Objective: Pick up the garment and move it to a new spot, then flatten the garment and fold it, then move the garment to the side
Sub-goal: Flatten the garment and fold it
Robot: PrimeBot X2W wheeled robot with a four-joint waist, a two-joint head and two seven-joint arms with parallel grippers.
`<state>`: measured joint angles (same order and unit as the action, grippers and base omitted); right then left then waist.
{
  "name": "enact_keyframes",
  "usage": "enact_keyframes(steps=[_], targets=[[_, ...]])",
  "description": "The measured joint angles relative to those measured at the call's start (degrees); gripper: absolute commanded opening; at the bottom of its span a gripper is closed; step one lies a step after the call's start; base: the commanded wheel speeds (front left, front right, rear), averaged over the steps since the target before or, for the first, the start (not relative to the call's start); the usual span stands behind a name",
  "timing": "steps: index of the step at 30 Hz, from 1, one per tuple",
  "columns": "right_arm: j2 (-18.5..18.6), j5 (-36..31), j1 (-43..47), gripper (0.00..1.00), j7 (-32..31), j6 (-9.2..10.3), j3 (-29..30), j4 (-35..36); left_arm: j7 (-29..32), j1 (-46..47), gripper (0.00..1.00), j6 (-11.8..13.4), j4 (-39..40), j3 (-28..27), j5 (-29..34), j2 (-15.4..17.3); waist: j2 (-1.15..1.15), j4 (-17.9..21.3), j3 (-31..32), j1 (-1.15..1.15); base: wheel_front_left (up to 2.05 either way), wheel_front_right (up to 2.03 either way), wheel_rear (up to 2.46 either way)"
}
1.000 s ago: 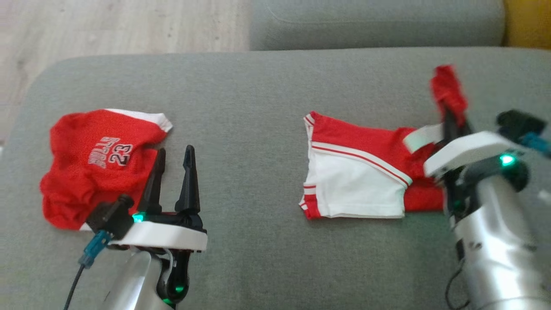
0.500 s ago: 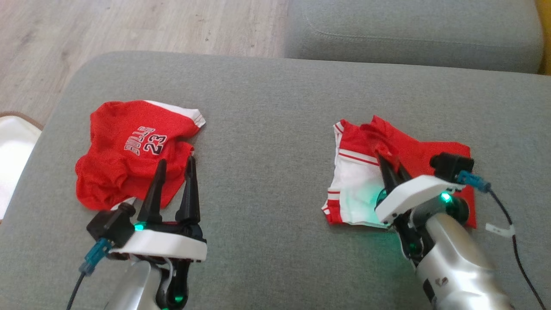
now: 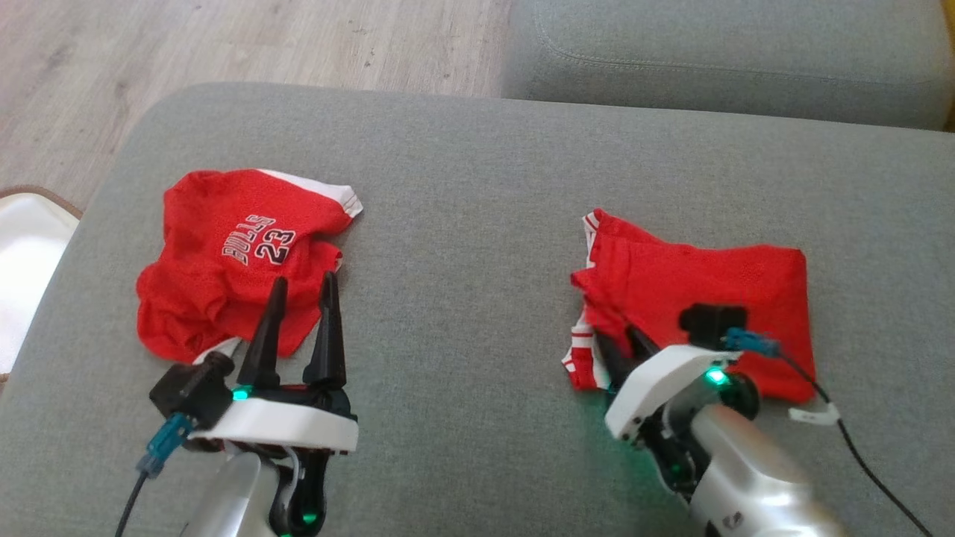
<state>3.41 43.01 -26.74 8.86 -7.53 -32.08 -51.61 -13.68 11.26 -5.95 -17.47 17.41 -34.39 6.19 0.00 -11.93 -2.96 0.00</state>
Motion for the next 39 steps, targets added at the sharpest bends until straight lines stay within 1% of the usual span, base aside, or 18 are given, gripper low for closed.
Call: enact_keyframes(steps=[1, 2, 5, 7, 10, 13, 18, 20, 21, 23, 25, 28, 31, 34, 39], targets=[[0.0, 0.9, 0.0, 1.00, -0.8, 0.00, -2.9, 0.2, 0.0, 0.0, 1.00, 0.1, 0.0, 0.2, 0.0, 0.0, 0.00, 0.2, 0.0, 0.00, 0.00, 0.00, 0.00], [0.0, 1.6, 0.0, 1.00, -1.4, 0.00, -4.2, 0.8, 0.0, 0.0, 1.00, 0.1, 0.0, 0.3, 0.0, 0.0, 0.00, 0.3, -0.1, 0.00, 0.00, 0.00, 0.00], [0.0, 2.4, -0.2, 1.00, -1.8, 0.00, -6.7, 1.7, 0.0, 0.0, 1.00, 0.4, -0.1, 0.4, -0.4, 0.0, 0.00, 0.8, -0.1, 0.00, 0.00, 0.00, 0.00], [0.0, 2.4, -0.9, 1.00, -1.4, 0.00, -7.0, 2.1, 0.0, 0.0, 1.00, 0.4, -0.1, 0.5, -0.4, 0.0, 0.00, 1.3, 0.0, 0.00, 0.00, 0.00, 0.00], [0.0, 1.5, -3.1, 1.00, 1.7, 0.00, -5.8, 3.3, 0.0, 0.0, 1.00, 0.5, 0.0, 0.6, -0.4, -0.1, 0.00, 2.3, 0.0, 0.00, 0.00, 0.00, 0.00], [0.3, -2.6, -6.0, 1.00, 4.0, 0.00, -1.8, 3.9, -0.1, 0.1, 1.00, 0.5, 0.5, 0.6, -0.4, -0.1, 0.00, 3.6, 0.0, 0.00, 0.00, 0.00, 0.00], [4.7, -10.3, -6.5, 1.00, 5.4, 0.00, 8.9, 7.5, -0.4, 0.1, 1.00, 0.4, 1.4, 0.6, -0.3, -0.3, 0.00, 5.9, 0.0, 0.00, 0.00, 0.00, 0.00], [6.3, -15.0, -5.2, 1.00, 5.4, 0.00, 14.3, 11.2, -0.5, 0.1, 1.00, 0.4, 1.4, 0.6, 0.2, -0.3, 0.00, 6.7, -0.1, 0.00, 0.00, 0.00, 0.00], [6.6, -17.0, -4.1, 1.00, 5.4, 0.00, 17.5, 13.8, -0.5, 0.1, 1.00, 0.4, 1.3, 0.6, 0.3, -0.5, 0.00, 7.0, -0.1, 0.00, 0.00, 0.00, 0.00], [6.3, -20.0, -0.7, 1.00, 5.5, 0.00, 23.2, 18.5, -0.6, 0.1, 1.00, 0.4, 1.3, 0.6, 0.3, -1.0, 0.00, 7.5, -0.2, 0.00, 0.00, 0.00, 0.00], [5.5, -22.8, 3.7, 1.00, 5.5, 0.00, 27.0, 22.3, -0.6, 0.1, 1.00, 0.2, 1.1, 0.7, 1.1, -1.3, 0.00, 8.0, -0.4, 0.00, 0.00, 0.00, 0.00], [3.0, -26.7, 10.6, 1.00, 5.5, 0.00, 31.0, 26.6, -0.6, 0.1, 1.00, -0.1, 1.3, 0.4, 2.5, -1.6, 0.00, 8.7, -0.6, 0.00, 0.00, 0.00, 0.00], [0.9, -29.0, 15.0, 1.00, 5.5, 0.00, 33.6, 29.1, -0.6, -0.2, 1.00, -0.2, 1.5, -1.0, 3.0, -2.2, 0.00, 9.3, -0.8, 0.00, 0.00, 0.00, 0.00], [0.1, -30.0, 16.7, 1.00, 5.5, 0.00, 34.8, 30.5, -0.9, -1.5, 1.00, -0.7, 1.5, -1.6, 4.1, -2.5, 0.00, 9.6, -0.9, 0.00, 0.00, 0.00, 0.00], [-0.5, -30.7, 17.0, 1.00, 5.5, 0.00, 34.5, 31.4, -0.9, -3.1, 1.00, -0.9, 1.2, -2.6, 5.4, -3.0, 0.00, 9.8, -1.2, 0.00, 0.00, 0.00, 0.00]])
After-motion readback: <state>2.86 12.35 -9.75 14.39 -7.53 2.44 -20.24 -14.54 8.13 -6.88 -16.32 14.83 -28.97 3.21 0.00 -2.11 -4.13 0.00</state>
